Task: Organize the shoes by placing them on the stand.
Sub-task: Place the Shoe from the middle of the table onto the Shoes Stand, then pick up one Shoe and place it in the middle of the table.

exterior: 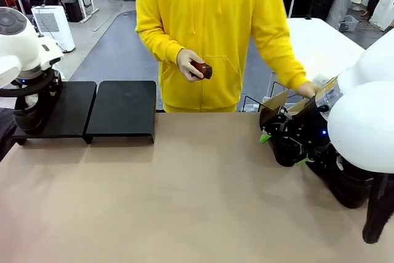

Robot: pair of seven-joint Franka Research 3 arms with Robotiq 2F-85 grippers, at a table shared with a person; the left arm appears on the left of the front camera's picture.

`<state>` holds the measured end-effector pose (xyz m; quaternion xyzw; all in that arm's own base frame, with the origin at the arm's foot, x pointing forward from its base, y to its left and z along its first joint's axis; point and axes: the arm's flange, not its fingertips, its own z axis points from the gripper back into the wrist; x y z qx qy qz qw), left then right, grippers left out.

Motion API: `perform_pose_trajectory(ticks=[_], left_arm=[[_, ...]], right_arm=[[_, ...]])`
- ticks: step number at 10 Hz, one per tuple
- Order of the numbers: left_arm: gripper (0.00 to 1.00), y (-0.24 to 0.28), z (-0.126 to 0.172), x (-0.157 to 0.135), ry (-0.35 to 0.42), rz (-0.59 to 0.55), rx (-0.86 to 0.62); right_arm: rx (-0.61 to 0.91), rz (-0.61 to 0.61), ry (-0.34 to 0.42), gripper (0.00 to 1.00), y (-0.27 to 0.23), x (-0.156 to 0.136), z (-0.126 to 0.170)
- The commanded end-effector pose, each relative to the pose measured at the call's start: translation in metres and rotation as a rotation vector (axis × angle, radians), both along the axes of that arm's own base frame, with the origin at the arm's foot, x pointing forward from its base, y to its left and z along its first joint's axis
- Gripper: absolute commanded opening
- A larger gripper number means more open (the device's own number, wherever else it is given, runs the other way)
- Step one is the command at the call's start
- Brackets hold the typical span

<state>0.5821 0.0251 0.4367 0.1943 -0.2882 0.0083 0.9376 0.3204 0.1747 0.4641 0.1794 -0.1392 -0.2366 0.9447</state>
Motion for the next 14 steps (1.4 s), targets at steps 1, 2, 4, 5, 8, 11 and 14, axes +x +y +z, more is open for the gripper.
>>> perform_pose_trajectory(ticks=[1, 2, 4, 5, 8, 11, 14], left_arm=[[0.95, 0.002, -0.002, 0.007, 0.002, -0.018, 0.005], [0.95, 0.002, -0.002, 0.007, 0.002, -0.018, 0.005], [0.95, 0.002, -0.002, 0.007, 0.002, -0.018, 0.005], [0.95, 0.002, -0.002, 0.007, 0.002, -0.018, 0.005], [0.95, -0.024, 0.052, -0.033, -0.152, -0.032, -0.093], [0.95, -0.043, 0.120, -0.094, -0.104, 0.008, -0.242], [0.95, -0.058, 0.146, -0.136, 0.120, -0.121, -0.289]], right_arm=[[0.004, 0.018, -0.014, 1.00, -0.001, 0.002, 0.000], [0.004, 0.018, -0.014, 1.00, -0.001, 0.002, 0.000], [0.004, 0.018, -0.014, 1.00, -0.001, 0.002, 0.000], [0.004, 0.018, -0.014, 1.00, -0.001, 0.002, 0.000], [0.004, 0.018, -0.014, 1.00, -0.001, 0.002, 0.000], [0.004, 0.018, -0.014, 1.00, -0.001, 0.002, 0.000], [0.000, 0.000, 0.000, 1.00, 0.000, 0.000, 0.000]])
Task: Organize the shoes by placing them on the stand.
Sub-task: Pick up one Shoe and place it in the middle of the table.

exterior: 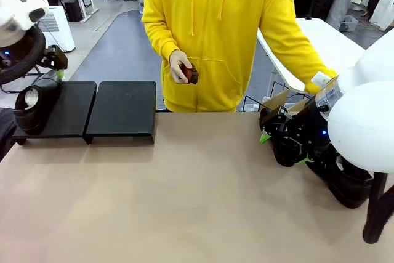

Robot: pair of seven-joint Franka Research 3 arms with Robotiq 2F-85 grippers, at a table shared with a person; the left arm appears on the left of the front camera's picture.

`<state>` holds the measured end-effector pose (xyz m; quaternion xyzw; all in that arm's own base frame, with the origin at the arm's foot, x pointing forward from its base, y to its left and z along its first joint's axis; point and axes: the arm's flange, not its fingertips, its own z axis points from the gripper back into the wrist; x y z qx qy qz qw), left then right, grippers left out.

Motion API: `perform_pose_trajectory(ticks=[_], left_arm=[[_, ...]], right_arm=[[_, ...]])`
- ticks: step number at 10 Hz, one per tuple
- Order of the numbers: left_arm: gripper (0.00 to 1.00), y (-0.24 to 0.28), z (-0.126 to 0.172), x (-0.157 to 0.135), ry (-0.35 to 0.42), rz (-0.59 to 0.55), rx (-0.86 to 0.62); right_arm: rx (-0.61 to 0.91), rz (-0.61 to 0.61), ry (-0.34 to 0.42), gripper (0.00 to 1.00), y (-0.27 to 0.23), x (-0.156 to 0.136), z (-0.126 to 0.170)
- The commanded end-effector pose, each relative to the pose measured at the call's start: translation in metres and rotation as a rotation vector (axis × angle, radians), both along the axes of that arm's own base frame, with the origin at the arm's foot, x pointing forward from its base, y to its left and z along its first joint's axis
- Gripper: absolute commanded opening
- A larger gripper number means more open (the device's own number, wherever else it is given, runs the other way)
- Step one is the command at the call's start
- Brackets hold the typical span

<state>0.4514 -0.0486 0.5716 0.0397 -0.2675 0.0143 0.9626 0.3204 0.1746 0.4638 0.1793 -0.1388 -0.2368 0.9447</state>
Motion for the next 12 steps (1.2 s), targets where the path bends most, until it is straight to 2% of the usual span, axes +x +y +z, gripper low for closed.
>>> perform_pose_trajectory(ticks=[1, 3, 4, 6, 7, 8, 9, 12], left_arm=[[0.95, 0.016, 0.015, -0.007, 0.107, -0.111, 0.003], [0.95, 0.023, 0.018, -0.003, 0.071, -0.049, -0.014], [0.95, 0.004, 0.011, -0.015, 0.091, -0.086, -0.012], [0.95, 0.004, 0.011, -0.015, 0.091, -0.086, -0.012], [0.95, 0.004, 0.011, -0.015, 0.091, -0.086, -0.012], [0.95, 0.004, 0.011, -0.015, 0.091, -0.086, -0.012], [0.95, 0.004, 0.011, -0.015, 0.091, -0.086, -0.012], [0.95, 0.004, 0.011, -0.015, 0.091, -0.086, -0.012]], right_arm=[[-0.091, 0.037, 0.001, 1.00, -0.001, 0.005, 0.008], [-0.200, 0.168, -0.054, 1.00, -0.006, 0.023, 0.020], [-0.283, 0.284, -0.043, 1.00, -0.008, 0.045, 0.020], [-0.364, 0.484, -0.054, 1.00, -0.013, 0.093, 0.010], [-0.363, 0.508, -0.037, 1.00, -0.014, 0.119, 0.002], [-0.359, 0.464, 0.006, 1.00, -0.013, 0.144, -0.007], [-0.347, 0.448, -0.025, 1.00, -0.013, 0.085, 0.003], [-0.347, 0.448, -0.025, 1.00, -0.013, 0.085, 0.003]])
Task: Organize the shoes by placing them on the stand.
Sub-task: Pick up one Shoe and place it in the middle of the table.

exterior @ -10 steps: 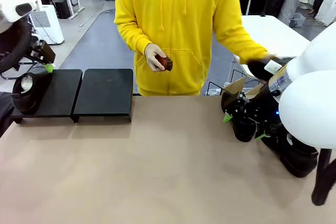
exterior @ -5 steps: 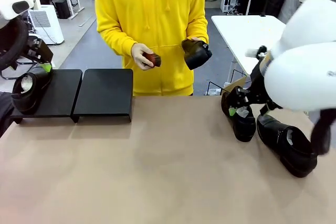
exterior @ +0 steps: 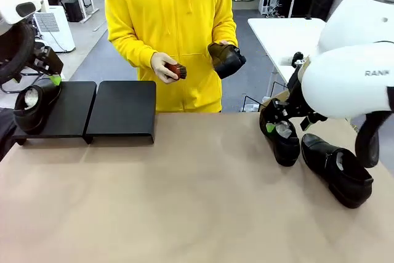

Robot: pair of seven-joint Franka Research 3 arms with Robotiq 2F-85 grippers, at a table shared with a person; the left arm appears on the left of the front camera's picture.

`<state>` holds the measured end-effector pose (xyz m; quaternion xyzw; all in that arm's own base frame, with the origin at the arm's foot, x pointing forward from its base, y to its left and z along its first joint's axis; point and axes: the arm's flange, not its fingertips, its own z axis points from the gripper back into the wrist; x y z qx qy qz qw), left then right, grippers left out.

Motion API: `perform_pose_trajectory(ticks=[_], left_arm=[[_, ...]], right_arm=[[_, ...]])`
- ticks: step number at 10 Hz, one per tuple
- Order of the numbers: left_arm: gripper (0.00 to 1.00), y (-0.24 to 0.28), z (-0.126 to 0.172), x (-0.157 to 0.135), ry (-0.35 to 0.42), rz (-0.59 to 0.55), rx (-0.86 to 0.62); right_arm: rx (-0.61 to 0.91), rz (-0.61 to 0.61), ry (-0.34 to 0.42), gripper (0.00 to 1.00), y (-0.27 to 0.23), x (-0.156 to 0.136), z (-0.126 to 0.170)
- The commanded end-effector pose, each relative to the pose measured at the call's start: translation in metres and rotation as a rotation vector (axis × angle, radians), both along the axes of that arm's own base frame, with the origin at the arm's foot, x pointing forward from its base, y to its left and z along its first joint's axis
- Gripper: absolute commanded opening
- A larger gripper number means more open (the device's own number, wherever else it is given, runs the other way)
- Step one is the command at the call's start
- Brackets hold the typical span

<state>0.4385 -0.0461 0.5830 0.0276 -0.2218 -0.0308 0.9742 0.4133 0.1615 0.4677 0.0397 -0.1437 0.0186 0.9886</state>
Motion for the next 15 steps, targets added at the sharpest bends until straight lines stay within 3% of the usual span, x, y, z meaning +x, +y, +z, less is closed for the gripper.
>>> perform_pose_trajectory(ticks=[1, 8, 10, 12, 15], left_arm=[[0.95, 0.002, 0.000, -0.002, -0.006, 0.005, -0.010], [0.95, 0.002, 0.000, -0.002, -0.006, 0.005, -0.010], [0.95, 0.002, 0.000, -0.002, -0.006, 0.005, -0.010], [0.95, 0.002, 0.000, -0.002, -0.006, 0.005, -0.010], [0.95, 0.002, 0.000, -0.002, -0.006, 0.005, -0.010]], right_arm=[[0.003, 0.000, 0.011, 1.00, 0.000, 0.010, -0.006], [-0.047, -0.044, 0.101, 1.00, 0.000, 0.124, -0.046], [-0.050, -0.052, 0.131, 1.00, 0.003, 0.140, -0.067], [-0.050, -0.041, 0.115, 1.00, 0.006, 0.149, -0.084], [-0.084, -0.026, 0.161, 1.00, 0.015, 0.151, -0.101]])
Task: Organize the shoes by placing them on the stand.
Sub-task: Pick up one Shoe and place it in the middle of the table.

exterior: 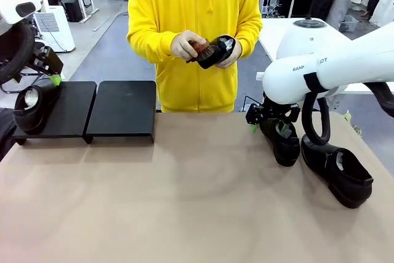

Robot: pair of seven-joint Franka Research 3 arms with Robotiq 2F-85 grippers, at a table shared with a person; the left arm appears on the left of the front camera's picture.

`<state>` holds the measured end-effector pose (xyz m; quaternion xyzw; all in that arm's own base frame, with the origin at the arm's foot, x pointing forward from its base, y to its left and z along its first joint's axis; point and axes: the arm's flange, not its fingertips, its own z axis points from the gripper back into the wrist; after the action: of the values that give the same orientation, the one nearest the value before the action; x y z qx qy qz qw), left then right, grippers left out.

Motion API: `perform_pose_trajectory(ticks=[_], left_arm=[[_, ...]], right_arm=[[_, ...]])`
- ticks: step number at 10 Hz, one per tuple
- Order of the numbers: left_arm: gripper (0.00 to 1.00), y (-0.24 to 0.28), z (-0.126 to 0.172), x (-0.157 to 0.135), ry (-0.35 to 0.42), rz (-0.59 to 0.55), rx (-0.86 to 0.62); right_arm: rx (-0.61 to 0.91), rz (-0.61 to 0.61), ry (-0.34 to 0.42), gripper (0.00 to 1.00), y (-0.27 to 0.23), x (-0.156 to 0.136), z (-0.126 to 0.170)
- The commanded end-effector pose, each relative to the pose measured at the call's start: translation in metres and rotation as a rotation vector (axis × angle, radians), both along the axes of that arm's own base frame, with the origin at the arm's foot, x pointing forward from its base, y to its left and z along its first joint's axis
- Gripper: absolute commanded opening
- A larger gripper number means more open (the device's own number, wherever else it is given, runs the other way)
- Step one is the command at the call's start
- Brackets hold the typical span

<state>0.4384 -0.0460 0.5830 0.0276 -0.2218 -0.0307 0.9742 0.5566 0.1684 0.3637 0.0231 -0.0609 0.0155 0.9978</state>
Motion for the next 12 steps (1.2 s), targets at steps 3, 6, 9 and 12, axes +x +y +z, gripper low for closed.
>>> perform_pose_trajectory(ticks=[3, 6, 9, 12], left_arm=[[0.95, 0.002, 0.000, -0.002, -0.006, 0.005, -0.010], [0.95, 0.002, 0.000, -0.002, -0.006, 0.005, -0.010], [0.95, 0.002, 0.000, -0.002, -0.006, 0.005, -0.010], [0.95, 0.002, 0.000, -0.002, -0.006, 0.005, -0.010]], right_arm=[[-0.059, -0.020, 0.021, 1.00, 0.011, 0.010, -0.014], [-0.063, -0.055, 0.054, 1.00, 0.008, 0.014, -0.031], [-0.078, -0.064, 0.032, 0.53, 0.001, 0.012, -0.029], [-0.104, -0.088, 0.036, 0.00, -0.003, 0.010, -0.026]])
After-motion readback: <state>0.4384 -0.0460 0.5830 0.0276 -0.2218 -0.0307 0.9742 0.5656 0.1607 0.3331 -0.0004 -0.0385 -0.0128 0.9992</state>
